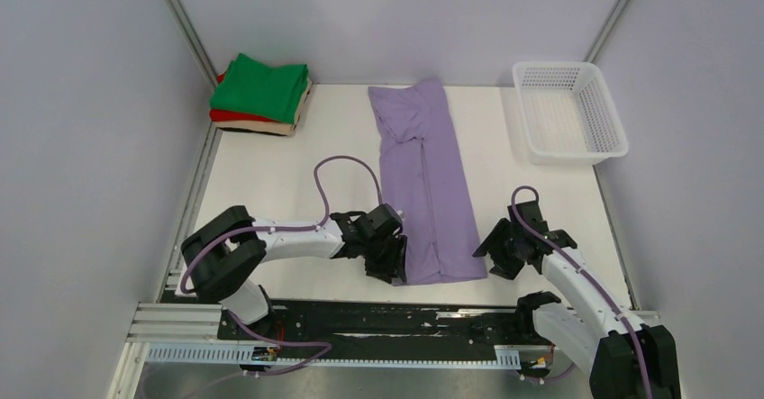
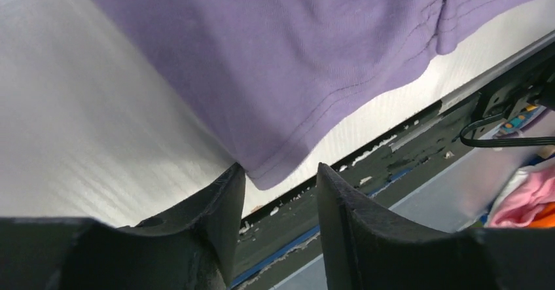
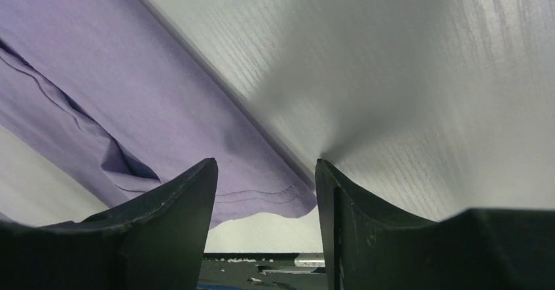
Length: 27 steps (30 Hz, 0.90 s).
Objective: Fold and stack the t-shirts
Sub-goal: Grab the bottom of the folded rectangular tshirt with both arms, then fold the folded rectangular tshirt in 1/3 of the way
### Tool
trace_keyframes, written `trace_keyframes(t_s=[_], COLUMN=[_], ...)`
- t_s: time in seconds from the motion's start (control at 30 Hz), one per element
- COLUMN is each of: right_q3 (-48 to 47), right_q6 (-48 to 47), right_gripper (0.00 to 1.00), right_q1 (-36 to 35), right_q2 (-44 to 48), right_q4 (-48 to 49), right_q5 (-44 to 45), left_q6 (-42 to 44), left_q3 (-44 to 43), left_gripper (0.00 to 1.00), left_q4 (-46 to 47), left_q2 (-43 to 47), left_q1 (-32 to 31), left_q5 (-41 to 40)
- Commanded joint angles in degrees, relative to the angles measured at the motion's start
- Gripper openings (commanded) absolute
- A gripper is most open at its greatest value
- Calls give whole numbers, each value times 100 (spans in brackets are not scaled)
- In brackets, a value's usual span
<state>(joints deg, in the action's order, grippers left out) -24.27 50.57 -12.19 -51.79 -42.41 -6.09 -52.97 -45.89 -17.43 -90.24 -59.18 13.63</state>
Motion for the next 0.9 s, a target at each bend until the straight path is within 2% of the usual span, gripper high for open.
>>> trace_keyframes(t_s=[0.0, 0.07, 0.1, 0.2, 0.4, 0.47, 0.53, 0.63, 0.77, 0.87], right_q3=[12, 69, 107, 260, 386, 434, 500, 585, 535, 546], right_q6=[133, 99, 110, 158, 92, -57, -155, -175, 72, 90], right_gripper=[54, 49, 47, 43, 25, 16, 1, 0, 0, 0], right_q1=[28, 27, 31, 29, -45, -148, -342, -757, -1339, -1445], right_q2=[101, 90, 89, 69, 56, 88, 172, 390, 775, 1041], right_q4=[273, 319, 329, 329, 257, 252, 172, 50, -154, 163], right_q5=[-47, -179, -235, -315, -781, -1051, -1317, -1780, -1884, -2042], left_q6=[-196, -188, -188, -202, -292, -333, -369, -484, -513, -502], left_q3=[-205, -259, -295, -383, -170, -24, 130, 357, 591, 792], left_gripper=[48, 39, 32, 2, 0, 0, 0, 0, 0, 0], left_q4=[-61, -150, -260, -512, -818, -848, -810, -925, -1081, -567], left_q2=[-294, -326, -332, -360, -94, 117, 335, 739, 1337, 1750], left_q1=[-103, -109, -106, -105, -103, -106, -103, -202, -450, -467], left_q5=[-188, -302, -427, -649, -805, -812, -730, -666, -756, -612])
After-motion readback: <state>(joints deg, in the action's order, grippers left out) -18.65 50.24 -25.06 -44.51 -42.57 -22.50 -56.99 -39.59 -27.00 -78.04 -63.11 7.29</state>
